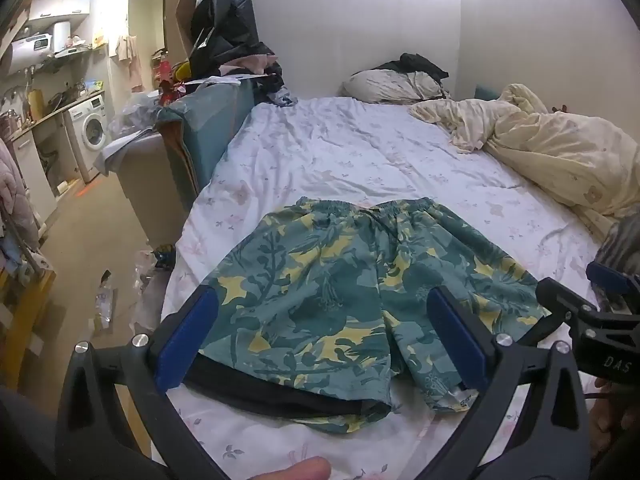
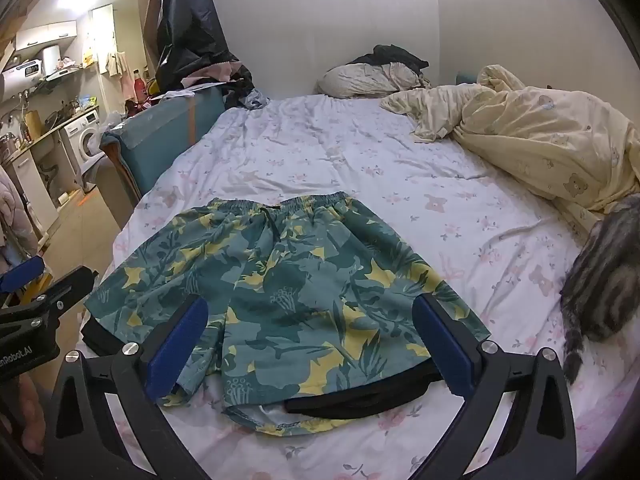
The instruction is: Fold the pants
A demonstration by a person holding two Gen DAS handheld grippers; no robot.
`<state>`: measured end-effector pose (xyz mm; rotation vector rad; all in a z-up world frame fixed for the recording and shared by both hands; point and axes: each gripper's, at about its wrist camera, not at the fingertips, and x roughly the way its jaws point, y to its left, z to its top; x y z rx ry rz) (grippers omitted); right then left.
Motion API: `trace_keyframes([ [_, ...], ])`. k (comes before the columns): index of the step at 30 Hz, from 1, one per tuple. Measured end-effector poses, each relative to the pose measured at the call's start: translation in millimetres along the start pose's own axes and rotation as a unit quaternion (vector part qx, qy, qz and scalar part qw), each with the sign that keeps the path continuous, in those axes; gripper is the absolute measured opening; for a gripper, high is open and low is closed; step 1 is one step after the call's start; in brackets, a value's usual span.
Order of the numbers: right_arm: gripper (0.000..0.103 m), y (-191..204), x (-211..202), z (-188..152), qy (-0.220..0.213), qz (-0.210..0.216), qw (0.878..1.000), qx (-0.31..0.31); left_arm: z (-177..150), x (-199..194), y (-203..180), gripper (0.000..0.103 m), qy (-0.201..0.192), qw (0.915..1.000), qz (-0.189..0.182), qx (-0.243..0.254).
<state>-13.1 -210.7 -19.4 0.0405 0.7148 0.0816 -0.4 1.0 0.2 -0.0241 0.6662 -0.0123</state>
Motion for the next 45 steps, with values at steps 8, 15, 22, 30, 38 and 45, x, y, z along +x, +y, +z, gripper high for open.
trace_keyframes([
  [8, 0.103, 0.3, -0.5, -0.2, 0.000, 0.000, 1.000, -0.002, 0.2, -1.0, -1.6, 0.103, -0.002, 0.9999, 0.008, 0.010],
  [15, 0.103, 0.5, -1.7, 0.6, -0.001, 0.001, 1.000, 0.001, -0.7, 0.3, -2.3, 0.103, -0.003, 0.9999, 0.009, 0.010],
  [22, 0.103, 1.8, -1.1, -0.5, -0.002, 0.001, 1.000, 0.001, 0.8, -1.5, 0.0, 0.103, -0.003, 0.9999, 0.007, 0.009],
  [30, 0.103, 1.9, -1.0, -0.7, -0.003, 0.001, 1.000, 0.000, 1.3, -1.7, -0.4, 0.103, -0.002, 0.9999, 0.007, 0.008],
  [38, 0.103, 2.3, -0.9, -0.6, -0.004, 0.001, 1.000, -0.001, 1.4, -1.7, -0.1, 0.103, -0.003, 0.9999, 0.007, 0.009],
  [45, 0.103, -0.5, 0.3, -3.0, -0.004, 0.001, 1.000, 0.000, 1.1, -1.4, -0.1, 0.103, -0.002, 0.9999, 0.007, 0.009],
])
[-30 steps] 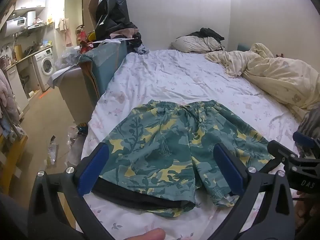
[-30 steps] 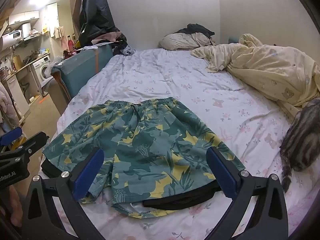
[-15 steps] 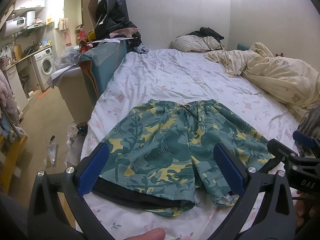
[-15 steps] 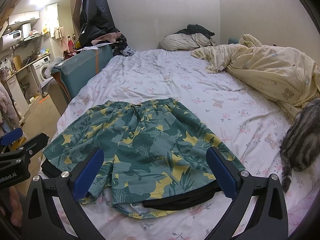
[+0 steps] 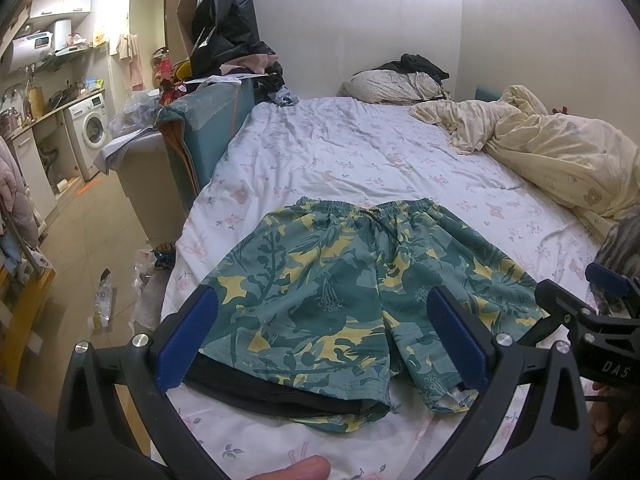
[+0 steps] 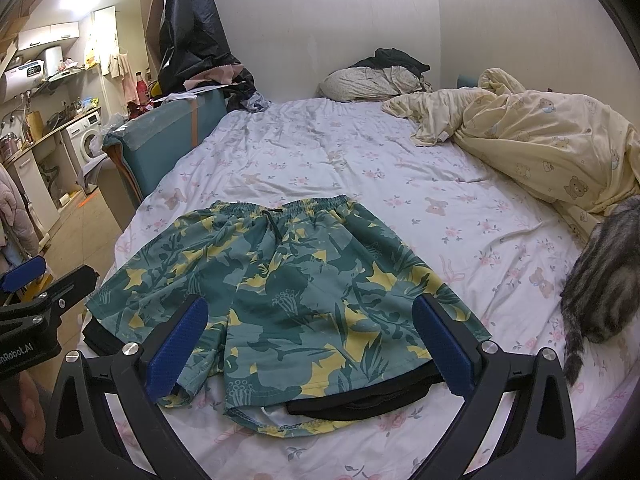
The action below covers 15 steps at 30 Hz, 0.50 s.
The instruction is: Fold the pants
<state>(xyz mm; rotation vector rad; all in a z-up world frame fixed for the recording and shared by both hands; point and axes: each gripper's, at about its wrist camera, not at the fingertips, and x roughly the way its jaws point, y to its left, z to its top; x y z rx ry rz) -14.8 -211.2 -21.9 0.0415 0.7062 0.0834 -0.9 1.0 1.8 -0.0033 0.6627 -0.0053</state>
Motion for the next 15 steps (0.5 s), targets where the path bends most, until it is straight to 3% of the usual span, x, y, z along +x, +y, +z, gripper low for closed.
trace_keyframes([
  [15, 0.103, 2.5, 1.1, 1.4, 0.002, 0.001, 1.000, 0.004, 0.7, -0.4, -1.1, 0.103, -0.003, 1.0000, 0.000, -0.001],
])
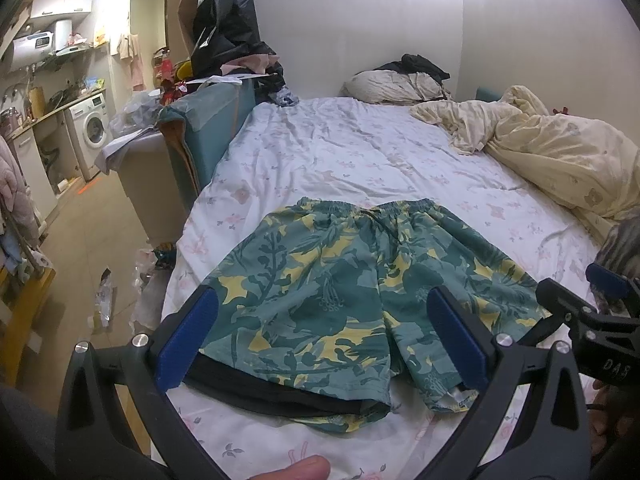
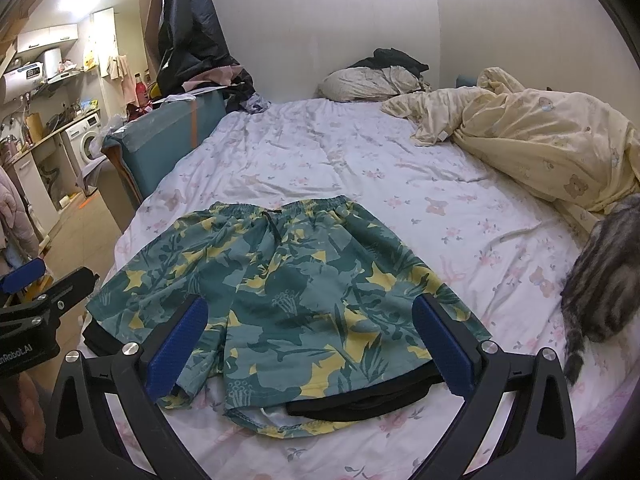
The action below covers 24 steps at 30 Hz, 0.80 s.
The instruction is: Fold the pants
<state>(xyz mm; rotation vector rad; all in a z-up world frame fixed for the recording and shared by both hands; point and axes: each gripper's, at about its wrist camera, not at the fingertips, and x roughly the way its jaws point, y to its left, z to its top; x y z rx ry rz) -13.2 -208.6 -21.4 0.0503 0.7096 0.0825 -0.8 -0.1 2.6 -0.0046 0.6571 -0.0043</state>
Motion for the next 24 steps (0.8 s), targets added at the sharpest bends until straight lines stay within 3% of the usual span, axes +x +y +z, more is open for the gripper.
trace_keyframes([
  [24, 0.103, -2.5, -5.4, -1.1, -0.004, 0.008, 1.000, -0.006, -2.8, 3.0, 8.3, 0.103, -0.003, 0.9999, 0.005, -0.008],
])
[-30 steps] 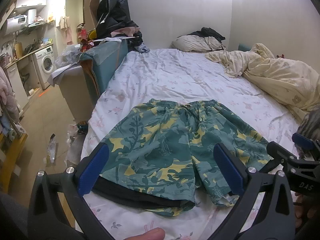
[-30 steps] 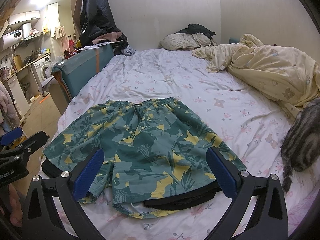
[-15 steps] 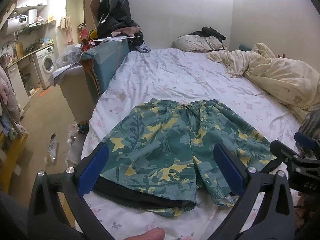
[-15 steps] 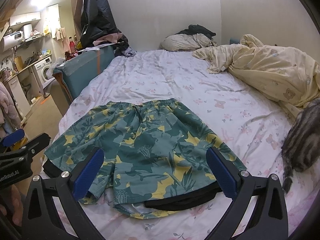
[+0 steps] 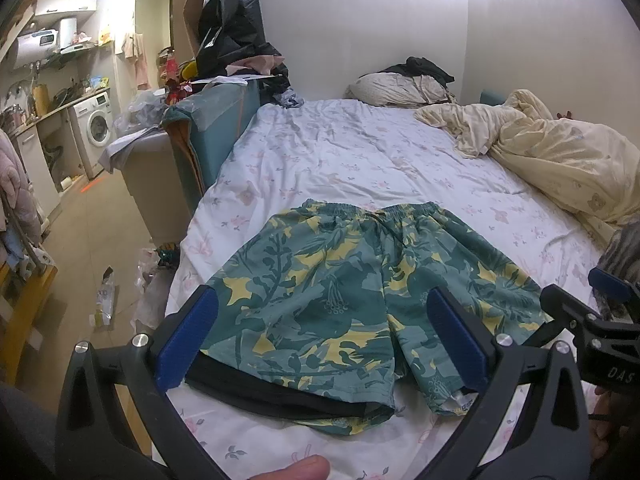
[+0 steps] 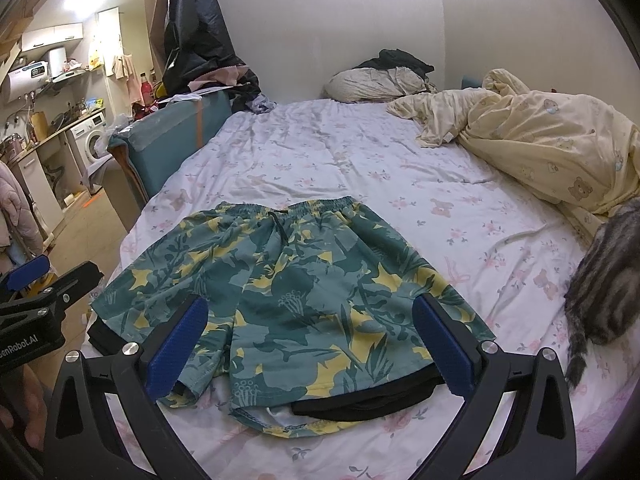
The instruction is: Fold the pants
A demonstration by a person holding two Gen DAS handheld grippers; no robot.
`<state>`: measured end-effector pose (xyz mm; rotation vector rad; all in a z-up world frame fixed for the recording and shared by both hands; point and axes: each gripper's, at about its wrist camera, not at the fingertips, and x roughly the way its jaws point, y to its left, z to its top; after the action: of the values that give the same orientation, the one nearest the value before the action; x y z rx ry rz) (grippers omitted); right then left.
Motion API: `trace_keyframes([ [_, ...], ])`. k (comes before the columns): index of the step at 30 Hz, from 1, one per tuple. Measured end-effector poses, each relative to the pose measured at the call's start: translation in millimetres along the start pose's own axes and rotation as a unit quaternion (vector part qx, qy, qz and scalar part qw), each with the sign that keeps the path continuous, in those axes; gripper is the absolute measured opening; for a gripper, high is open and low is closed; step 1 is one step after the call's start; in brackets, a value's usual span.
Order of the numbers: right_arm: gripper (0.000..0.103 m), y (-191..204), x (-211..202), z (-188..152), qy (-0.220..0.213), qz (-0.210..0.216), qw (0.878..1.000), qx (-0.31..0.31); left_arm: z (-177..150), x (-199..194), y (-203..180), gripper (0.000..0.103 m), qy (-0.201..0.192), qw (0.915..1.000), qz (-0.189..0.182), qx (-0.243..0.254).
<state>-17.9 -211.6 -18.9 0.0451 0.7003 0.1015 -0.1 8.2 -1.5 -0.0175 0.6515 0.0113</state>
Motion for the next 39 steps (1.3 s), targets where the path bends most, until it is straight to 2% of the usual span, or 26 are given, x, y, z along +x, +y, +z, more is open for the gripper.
trace_keyframes([
  [8, 0.103, -0.1, 0.1, 0.7, 0.001, 0.001, 1.000, 0.002, 0.2, -0.1, -0.5, 0.103, 0.001, 1.0000, 0.001, 0.002],
  [16, 0.103, -4.8, 0.4, 4.1, 0.015, 0.012, 0.999, 0.030, 8.9, -0.1, -6.9, 0.103, 0.024, 0.9995, 0.006, 0.021],
  [21, 0.103, -8.2, 10.6, 3.9, 0.041, 0.015, 0.998, 0.038, 19.3, 5.9, -10.8, 0.103, 0.046, 0.9980, 0.030, 0.031],
  [26, 0.103, -8.8, 11.0, 3.6, 0.047, 0.029, 0.998, 0.013, 26.7, 9.7, -8.6, 0.103, 0.065, 0.9965, 0.052, 0.001],
  [28, 0.103, -14.9, 13.2, 2.4, 0.053, 0.028, 0.998, 0.022, 26.6, 13.0, -10.0, 0.103, 0.076, 0.9948, 0.068, -0.004],
  [32, 0.103, -26.0, 16.9, 0.3, 0.072, 0.045, 0.996, 0.042, 28.2, 14.4, -14.9, 0.103, 0.075, 0.9933, 0.088, -0.008],
  [39, 0.103, -31.6, 14.3, 3.9, 0.074, 0.062, 0.993, 0.060, 33.0, 14.3, -26.9, 0.103, 0.070, 0.9922, 0.103, 0.004],
])
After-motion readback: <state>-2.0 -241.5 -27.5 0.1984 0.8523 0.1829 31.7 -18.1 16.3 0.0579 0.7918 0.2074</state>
